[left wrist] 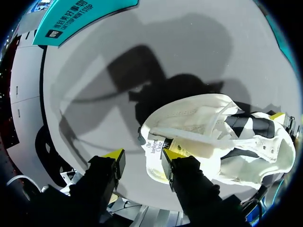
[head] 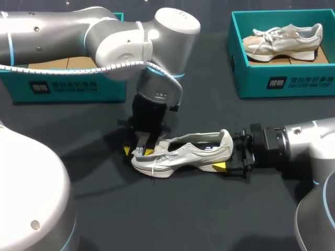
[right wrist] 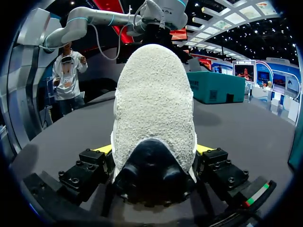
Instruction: Take the shoe out of the shoebox, open the shoe tongue, remove and reinsert the insole, then place the shoe into the shoebox
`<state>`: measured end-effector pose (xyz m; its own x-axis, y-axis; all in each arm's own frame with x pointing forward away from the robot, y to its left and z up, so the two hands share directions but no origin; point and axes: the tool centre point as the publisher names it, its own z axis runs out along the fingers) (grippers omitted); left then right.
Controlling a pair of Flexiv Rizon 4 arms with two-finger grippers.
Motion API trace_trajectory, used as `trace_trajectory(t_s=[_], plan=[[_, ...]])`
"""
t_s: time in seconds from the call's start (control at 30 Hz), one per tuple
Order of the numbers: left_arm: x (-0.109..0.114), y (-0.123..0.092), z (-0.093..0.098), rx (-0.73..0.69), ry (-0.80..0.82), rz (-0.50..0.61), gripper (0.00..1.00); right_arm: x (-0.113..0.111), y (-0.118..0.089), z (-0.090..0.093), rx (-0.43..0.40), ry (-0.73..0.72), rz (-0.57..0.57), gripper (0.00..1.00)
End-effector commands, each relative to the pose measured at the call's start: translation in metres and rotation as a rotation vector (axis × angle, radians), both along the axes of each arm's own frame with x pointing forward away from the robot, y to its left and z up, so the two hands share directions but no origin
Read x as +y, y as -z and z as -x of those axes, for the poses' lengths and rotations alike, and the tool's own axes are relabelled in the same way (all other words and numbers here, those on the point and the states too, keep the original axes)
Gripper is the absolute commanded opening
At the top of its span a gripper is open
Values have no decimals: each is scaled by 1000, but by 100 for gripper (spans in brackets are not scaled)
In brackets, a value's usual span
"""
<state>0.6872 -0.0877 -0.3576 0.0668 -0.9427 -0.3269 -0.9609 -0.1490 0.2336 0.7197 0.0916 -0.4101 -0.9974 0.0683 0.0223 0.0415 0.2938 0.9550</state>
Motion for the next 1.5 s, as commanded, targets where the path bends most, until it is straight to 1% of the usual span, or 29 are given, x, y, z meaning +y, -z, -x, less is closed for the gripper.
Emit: trace_trajectory(t_s=[0.03, 0.2, 0.4, 0.53, 0.67, 0.73, 0.77, 0.8, 0.83, 0.87, 0.93, 1.0, 1.37, 1.4, 1.43, 1.5], plan=[[8, -9, 2, -22, 1, 33, 49, 0, 0, 1, 0, 1, 4, 0], [2, -41, 2, -69, 50, 110, 48, 0, 0, 1, 0, 1, 4, 0], [-18, -87, 0, -119, 179, 235, 46, 0, 0, 1, 0, 1, 4, 0], [-35, -113, -3, -129, 328, 324, 47, 0, 0, 1, 0, 1, 4, 0], [-50, -132, -7, -129, 505, 405, 47, 0, 0, 1, 0, 1, 4, 0], [-56, -140, -8, -112, 604, 436, 40, 0, 0, 1, 0, 1, 4, 0], [-59, -144, -9, -102, 659, 452, 34, 0, 0, 1, 0, 1, 4, 0], [-61, -147, -9, -88, 713, 468, 25, 0, 0, 1, 0, 1, 4, 0], [-64, -151, -9, -77, 766, 484, 9, 0, 0, 1, 0, 1, 4, 0], [-66, -154, -10, -66, 820, 497, 0, 0, 0, 1, 0, 1, 4, 0], [-72, -160, -10, -42, 952, 521, 0, 0, 0, 1, 0, 1, 4, 0], [-76, -166, -9, -11, 1139, 513, 0, 0, 0, 1, 0, 1, 4, 0], [-76, -166, -9, -11, 1139, 513, 0, 0, 0, 1, 0, 1, 4, 0], [-81, -157, -13, -37, 1176, 478, 0, 0, 0, 1, 0, 1, 4, 0], [-84, -153, -15, -55, 1204, 480, 0, 0, 0, 1, 0, 1, 4, 0], [-88, -149, -18, -22, 1301, 524, 0, 0, 0, 1, 0, 1, 4, 0]])
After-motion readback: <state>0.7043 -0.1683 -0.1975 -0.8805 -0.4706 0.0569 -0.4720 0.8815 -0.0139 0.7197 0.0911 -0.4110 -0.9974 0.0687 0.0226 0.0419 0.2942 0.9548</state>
